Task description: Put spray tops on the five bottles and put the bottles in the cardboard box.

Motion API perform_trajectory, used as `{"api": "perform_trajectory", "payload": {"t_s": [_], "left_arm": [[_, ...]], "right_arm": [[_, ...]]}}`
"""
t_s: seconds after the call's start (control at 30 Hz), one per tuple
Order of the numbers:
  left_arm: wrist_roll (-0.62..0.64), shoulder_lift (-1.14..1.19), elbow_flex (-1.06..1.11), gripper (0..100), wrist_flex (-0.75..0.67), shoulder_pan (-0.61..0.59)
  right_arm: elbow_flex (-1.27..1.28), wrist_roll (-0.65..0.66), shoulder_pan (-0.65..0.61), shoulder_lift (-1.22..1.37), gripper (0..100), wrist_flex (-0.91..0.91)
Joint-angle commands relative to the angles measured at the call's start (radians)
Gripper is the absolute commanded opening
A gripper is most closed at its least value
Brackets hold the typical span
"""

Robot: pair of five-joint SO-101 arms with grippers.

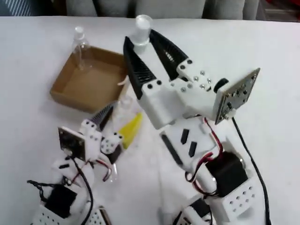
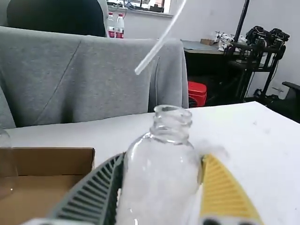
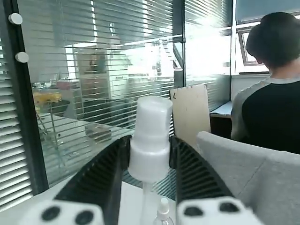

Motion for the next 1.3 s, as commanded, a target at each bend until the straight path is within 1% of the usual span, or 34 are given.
{"api": "perform_trajectory", "payload": {"t_s": [0.0, 0.13, 0.4, 0.67, 0.83, 1.07, 1.27], "left_arm": [[-0.012, -0.012, -0.006, 10, -0.034, 0.013], [-0.012, -0.012, -0.006, 10, -0.034, 0.013], [-0.012, -0.012, -0.006, 10, -0.034, 0.012], [-0.012, -0.012, -0.006, 10, -0.032, 0.012], [-0.012, -0.012, -0.008, 10, -0.032, 0.012], [-0.012, -0.012, -0.008, 10, -0.032, 0.012], [-0.012, -0.012, -0.008, 10, -0.032, 0.012]], "right_arm": [[-0.077, 0.014, -0.002, -0.018, 1.5, 0.076], [-0.146, 0.014, -0.005, -0.027, 1.5, 0.191], [-0.143, 0.014, -0.002, -0.028, 1.5, 0.216], [-0.141, 0.005, -0.007, -0.024, 1.5, 0.320], [-0.061, 0.003, -0.008, -0.027, 1.5, 0.291], [0.083, 0.003, -0.012, -0.028, 1.5, 0.203], [0.163, 0.003, -0.076, -0.030, 1.8, 0.206]]}}
